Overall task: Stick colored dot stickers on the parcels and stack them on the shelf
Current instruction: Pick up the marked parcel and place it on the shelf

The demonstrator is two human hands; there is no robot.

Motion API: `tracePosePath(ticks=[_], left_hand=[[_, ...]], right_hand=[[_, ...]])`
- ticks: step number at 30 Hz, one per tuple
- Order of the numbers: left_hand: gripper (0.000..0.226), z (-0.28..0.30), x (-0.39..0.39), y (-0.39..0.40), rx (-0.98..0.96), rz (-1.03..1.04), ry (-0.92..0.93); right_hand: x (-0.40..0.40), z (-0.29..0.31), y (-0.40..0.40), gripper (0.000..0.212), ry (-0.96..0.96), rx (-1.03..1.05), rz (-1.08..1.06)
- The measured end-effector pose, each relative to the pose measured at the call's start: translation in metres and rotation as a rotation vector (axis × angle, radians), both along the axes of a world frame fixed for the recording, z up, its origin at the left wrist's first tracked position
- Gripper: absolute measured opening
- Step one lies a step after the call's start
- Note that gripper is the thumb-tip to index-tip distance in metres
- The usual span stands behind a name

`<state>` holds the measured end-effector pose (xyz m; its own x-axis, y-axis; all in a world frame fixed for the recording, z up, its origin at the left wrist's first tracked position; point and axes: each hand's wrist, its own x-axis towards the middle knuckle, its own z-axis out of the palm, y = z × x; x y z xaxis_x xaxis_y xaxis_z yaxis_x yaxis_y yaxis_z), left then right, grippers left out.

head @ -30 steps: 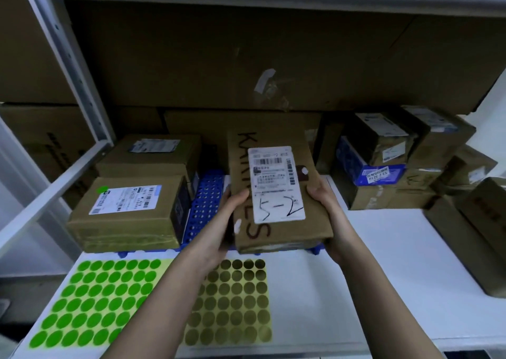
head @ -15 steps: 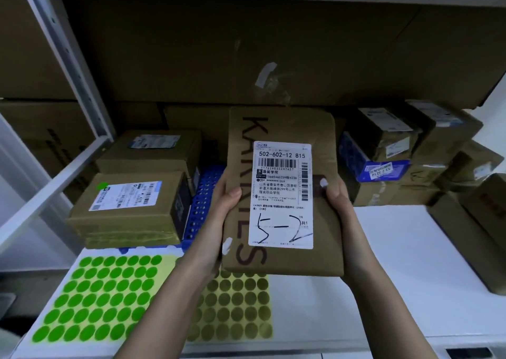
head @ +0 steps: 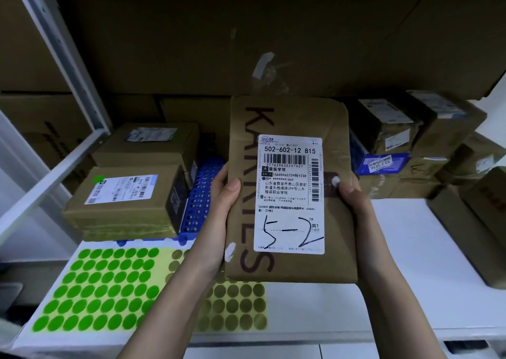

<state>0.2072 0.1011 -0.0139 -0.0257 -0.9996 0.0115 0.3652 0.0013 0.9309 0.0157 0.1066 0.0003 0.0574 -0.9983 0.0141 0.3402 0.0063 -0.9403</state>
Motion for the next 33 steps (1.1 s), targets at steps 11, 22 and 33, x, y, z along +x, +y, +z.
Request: tracePosePath(ticks=[11,22,33], left_hand=[[0.06,-0.029,-0.018,-0.006,0.248,-0.137,-0.035],[0.083,-0.089,-0.06,-0.005,0.489,-0.125,-0.14],[0.096,-0.127,-0.08,-0.005,0.545,-0.078,-0.188]], right_hand=[[-0.02,-0.021,-0.007,0.045,0.053,0.186,0.063],[-0.054,-0.083,-0.019,0.03,0.217,0.404,0.014],[-0.064,-0.108,-0.009,0.039,0.212,0.423,-0.026]])
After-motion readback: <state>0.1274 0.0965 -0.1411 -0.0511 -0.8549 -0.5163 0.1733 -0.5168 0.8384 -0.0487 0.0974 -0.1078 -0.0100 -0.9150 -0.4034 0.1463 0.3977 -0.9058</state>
